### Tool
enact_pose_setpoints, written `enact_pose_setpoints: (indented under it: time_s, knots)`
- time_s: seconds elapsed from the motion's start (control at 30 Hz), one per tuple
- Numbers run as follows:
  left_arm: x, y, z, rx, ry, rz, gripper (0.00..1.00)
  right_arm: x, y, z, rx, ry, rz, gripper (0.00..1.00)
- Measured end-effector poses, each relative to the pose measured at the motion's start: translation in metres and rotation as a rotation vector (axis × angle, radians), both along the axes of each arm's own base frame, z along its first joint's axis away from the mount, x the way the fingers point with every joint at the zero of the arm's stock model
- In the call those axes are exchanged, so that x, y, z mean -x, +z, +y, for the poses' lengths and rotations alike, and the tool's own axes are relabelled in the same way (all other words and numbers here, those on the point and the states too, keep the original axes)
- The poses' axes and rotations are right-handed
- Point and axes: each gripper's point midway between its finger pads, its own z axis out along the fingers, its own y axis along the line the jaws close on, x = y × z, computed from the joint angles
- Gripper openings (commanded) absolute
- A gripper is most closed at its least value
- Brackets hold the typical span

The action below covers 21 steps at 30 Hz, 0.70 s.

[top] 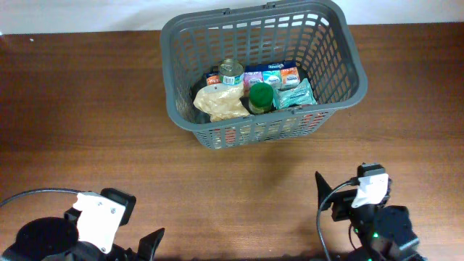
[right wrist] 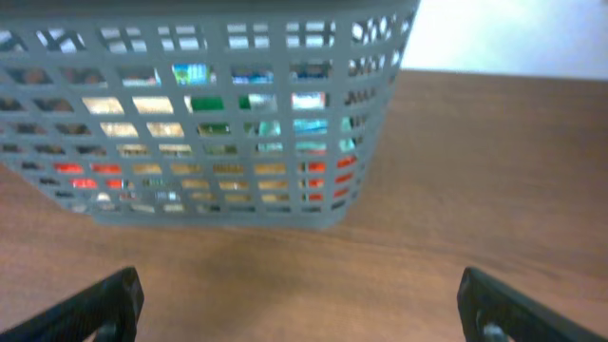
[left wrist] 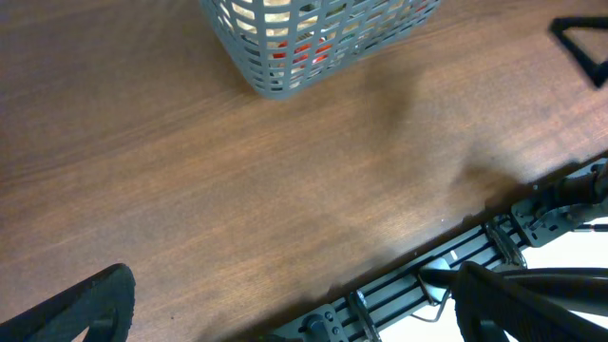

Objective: Pack container

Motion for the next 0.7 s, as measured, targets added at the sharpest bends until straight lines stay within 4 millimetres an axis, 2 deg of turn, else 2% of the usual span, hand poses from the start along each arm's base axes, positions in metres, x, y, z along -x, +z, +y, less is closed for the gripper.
enact_pose_setpoints:
  time_s: [0.27,0.5,0.7]
  knots:
    - [0.000,0.000,0.000,0.000,0.000,0.000,0.99,-0.012,-0.036,0.011,-0.038,0.032,-0.092,0.99]
    - [0.000,0.000,0.000,0.000,0.000,0.000,0.99,-0.017,-0.057,0.013,-0.035,0.038,-0.095,0.99]
    - [0.000,0.000,0.000,0.000,0.000,0.000,0.99,-0.018,-0.059,0.014,-0.037,0.038,-0.099,0.99]
